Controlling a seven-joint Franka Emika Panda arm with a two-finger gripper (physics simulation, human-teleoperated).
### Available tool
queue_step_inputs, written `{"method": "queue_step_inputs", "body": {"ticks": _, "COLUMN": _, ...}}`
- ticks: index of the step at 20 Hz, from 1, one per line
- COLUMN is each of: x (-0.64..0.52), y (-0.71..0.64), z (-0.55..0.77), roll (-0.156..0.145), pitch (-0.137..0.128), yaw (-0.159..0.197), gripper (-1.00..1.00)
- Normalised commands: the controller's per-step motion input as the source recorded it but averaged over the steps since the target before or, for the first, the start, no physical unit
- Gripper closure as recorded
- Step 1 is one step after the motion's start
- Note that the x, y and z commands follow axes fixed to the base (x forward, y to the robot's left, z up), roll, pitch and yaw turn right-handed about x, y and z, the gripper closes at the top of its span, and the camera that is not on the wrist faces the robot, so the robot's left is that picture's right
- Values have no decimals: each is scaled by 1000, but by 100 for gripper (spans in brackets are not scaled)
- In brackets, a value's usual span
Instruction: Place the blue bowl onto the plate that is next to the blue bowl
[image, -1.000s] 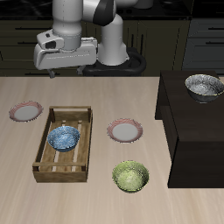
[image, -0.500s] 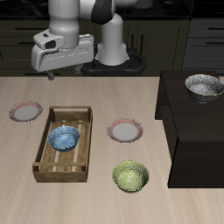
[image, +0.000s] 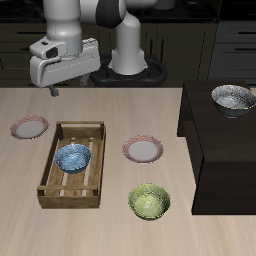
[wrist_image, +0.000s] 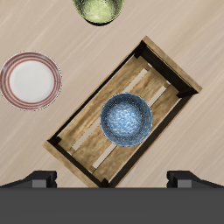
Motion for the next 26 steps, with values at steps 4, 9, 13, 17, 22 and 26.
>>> {"method": "queue_step_inputs", "body": {"ticks": 4, "x": 123, "y": -93, "z": 122, "roll": 41, "pitch": -16, "yaw": -19, "gripper": -100}}
{"method": "queue_step_inputs", "body": {"ticks": 9, "x": 98, "y": 28, "z": -23, "roll": 45, "pitch": 4, "yaw": 47, "gripper": -100}}
{"method": "queue_step_inputs", "body": {"ticks": 13, "x": 139, "y": -66, "z": -141, "roll": 3, "pitch": 38, "yaw": 30, "gripper": -100}}
{"method": "queue_step_inputs", "body": {"ticks": 17, "x": 131, "y": -88, "z": -207, "roll": 22, "pitch": 32, "yaw": 62, "gripper": -100}}
{"method": "queue_step_inputs", "body": {"ticks": 22, "x": 44, "y": -101, "z": -284, "roll": -18, "pitch": 29, "yaw": -22, "gripper": -100}}
{"method": "queue_step_inputs", "body": {"ticks": 26, "x": -12, "y": -14, "z": -209, "roll": -1, "pitch": 20, "yaw": 23, "gripper": -100}}
